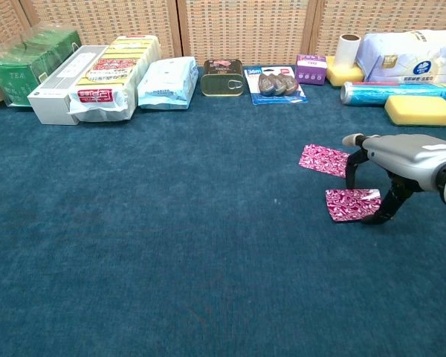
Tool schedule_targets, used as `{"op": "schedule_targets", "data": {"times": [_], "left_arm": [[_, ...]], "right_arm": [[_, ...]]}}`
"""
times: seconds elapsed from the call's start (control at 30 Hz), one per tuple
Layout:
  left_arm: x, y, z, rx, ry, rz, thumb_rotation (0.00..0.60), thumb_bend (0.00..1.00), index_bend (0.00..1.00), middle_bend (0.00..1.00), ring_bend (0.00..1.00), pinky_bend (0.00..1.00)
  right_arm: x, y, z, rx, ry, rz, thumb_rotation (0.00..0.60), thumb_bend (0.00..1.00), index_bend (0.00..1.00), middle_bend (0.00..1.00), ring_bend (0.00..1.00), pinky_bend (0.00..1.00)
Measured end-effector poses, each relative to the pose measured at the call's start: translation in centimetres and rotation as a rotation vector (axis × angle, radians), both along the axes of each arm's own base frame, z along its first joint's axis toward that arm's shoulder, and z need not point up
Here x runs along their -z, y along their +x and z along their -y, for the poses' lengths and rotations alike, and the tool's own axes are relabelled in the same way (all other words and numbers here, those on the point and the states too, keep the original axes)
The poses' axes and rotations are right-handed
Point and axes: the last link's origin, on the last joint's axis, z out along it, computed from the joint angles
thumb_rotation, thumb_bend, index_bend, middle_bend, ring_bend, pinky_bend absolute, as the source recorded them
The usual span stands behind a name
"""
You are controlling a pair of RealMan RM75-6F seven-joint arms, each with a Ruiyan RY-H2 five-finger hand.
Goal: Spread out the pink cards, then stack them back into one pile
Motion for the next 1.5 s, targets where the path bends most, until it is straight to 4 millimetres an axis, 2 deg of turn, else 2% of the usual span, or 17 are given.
{"op": "schedule_targets", "data": {"times": [0.37,0.5,0.77,1.07,1.5], "left_arm": [[0.0,0.1,0.0,0.006,-0.004,0.004,0.600,0.24,0.00,0.00,0.00,0.06],[0.0,0.1,0.1,0.007,-0.004,0.007,0.600,0.24,0.00,0.00,0.00,0.06],[-0.5,-0.1,0.2,0.012,-0.003,0.031,0.600,0.24,0.00,0.00,0.00,0.06],[-1.1,-0.4,0.6,0.034,-0.005,0.051,0.600,0.24,0.00,0.00,0.00,0.06],[-1.4,-0.7,0.7,0.026,0.002,0.057,0.600,0.24,0.00,0.00,0.00,0.06]], "right_arm": [[-1.8,3.0,2.3,0.072,-0.057,0.112,0.600,0.25,0.42,0.00,0.00,0.04],[-1.5,4.1,3.3,0.137,-0.069,0.134,0.600,0.25,0.42,0.00,0.00,0.00],[0.2,6.3,5.9,0.282,-0.127,0.100,0.600,0.26,0.44,0.00,0.00,0.00],[1.5,6.1,7.8,0.387,-0.158,0.052,0.600,0.26,0.44,0.00,0.00,0.00],[2.0,6.3,8.3,0.381,-0.154,0.021,0.600,0.26,0.43,0.00,0.00,0.00]]}}
